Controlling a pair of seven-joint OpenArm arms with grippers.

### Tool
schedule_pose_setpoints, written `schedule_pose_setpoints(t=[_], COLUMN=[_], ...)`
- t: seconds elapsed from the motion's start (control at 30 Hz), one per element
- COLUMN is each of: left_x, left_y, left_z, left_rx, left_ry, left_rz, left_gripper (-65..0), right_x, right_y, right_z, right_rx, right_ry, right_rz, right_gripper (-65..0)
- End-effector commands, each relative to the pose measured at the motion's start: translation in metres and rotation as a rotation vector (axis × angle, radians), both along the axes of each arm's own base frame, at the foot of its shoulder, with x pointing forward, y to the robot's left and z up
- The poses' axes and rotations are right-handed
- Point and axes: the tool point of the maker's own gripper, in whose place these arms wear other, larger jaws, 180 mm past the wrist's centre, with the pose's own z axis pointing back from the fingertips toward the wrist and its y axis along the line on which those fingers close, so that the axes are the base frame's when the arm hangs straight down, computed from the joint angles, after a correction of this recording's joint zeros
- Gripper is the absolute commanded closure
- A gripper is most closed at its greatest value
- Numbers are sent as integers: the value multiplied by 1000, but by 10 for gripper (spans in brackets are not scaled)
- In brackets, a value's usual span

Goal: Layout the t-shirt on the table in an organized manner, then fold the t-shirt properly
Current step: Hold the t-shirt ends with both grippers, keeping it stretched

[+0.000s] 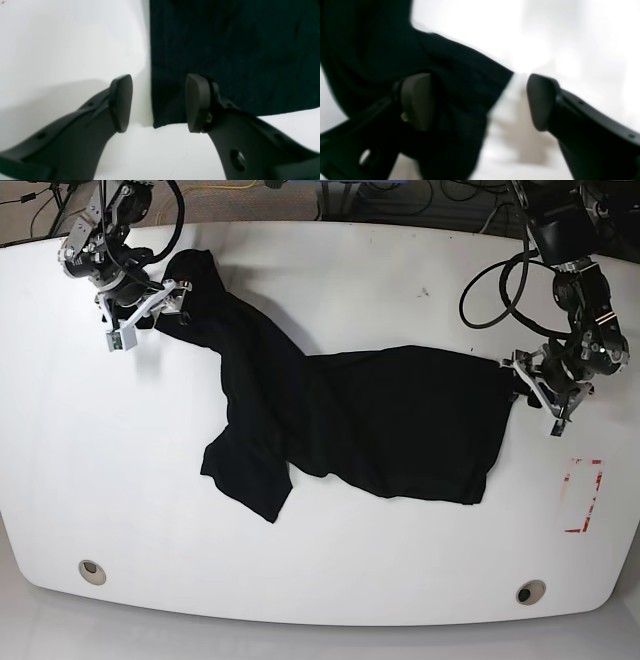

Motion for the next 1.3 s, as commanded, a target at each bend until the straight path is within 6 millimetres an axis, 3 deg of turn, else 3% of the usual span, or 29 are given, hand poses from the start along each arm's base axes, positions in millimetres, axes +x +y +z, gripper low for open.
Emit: schedule_pose_setpoints(t=[0.0, 0.3, 0.6, 0.77, 1.07, 1.2, 1.27], left_x=[12, 12, 12, 12, 11, 11, 11], left_y=[4, 4, 4, 4, 4, 4, 4], left_z=[17, 17, 17, 17, 15, 15, 15], left_rx=[2, 2, 2, 2, 4, 4, 4], left_ry=[-58, -58, -58, -58, -53, -53, -53], left_rz=[1, 1, -1, -1, 0, 0, 0], left_gripper=[-319, -319, -319, -319, -319, -319, -319], right_x=[-1, 15, 11, 8, 9, 13, 9], right_y=[-4, -6, -3, 0, 1, -1, -2], right_z=[4, 25, -5, -11, -6, 7, 14], right_rx=[-23, -61, 9, 25, 22, -12, -43], right_ry=[5, -62, 14, 32, 17, -13, -11], right_rz=[4, 14, -11, -11, -5, 9, 25], right_gripper=[-522, -528, -525, -520, -315, -331, -374])
